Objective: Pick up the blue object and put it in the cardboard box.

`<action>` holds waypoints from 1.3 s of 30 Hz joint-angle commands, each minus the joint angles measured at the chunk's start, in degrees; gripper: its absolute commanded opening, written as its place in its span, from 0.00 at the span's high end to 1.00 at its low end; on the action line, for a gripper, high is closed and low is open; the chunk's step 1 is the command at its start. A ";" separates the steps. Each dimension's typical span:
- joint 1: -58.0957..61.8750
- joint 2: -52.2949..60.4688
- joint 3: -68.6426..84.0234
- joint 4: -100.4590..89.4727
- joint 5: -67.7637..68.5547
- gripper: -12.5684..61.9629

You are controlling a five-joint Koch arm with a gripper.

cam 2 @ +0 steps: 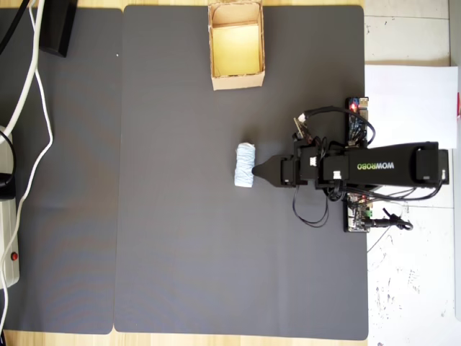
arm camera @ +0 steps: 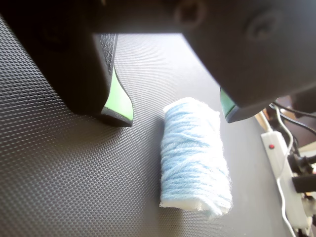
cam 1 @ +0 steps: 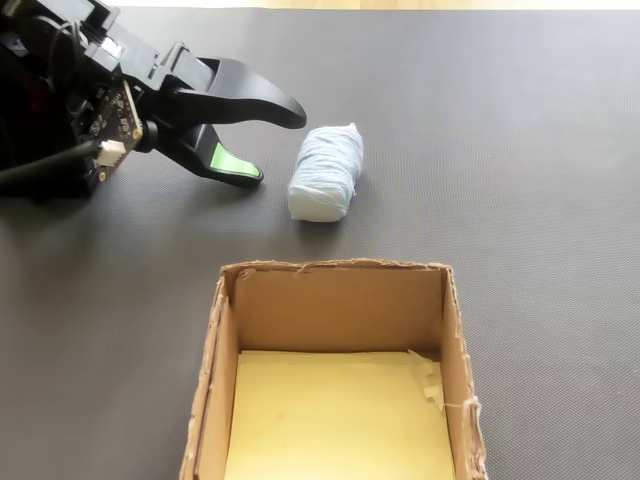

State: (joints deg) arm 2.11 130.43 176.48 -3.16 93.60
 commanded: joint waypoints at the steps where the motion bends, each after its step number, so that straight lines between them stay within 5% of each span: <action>1: 0.00 5.27 2.02 1.32 0.53 0.37; 14: 0.88 5.27 -3.34 0.88 -0.79 0.37; 39: 0.79 3.87 -25.49 29.97 -0.62 0.38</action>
State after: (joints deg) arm 2.90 130.43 156.36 26.46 92.20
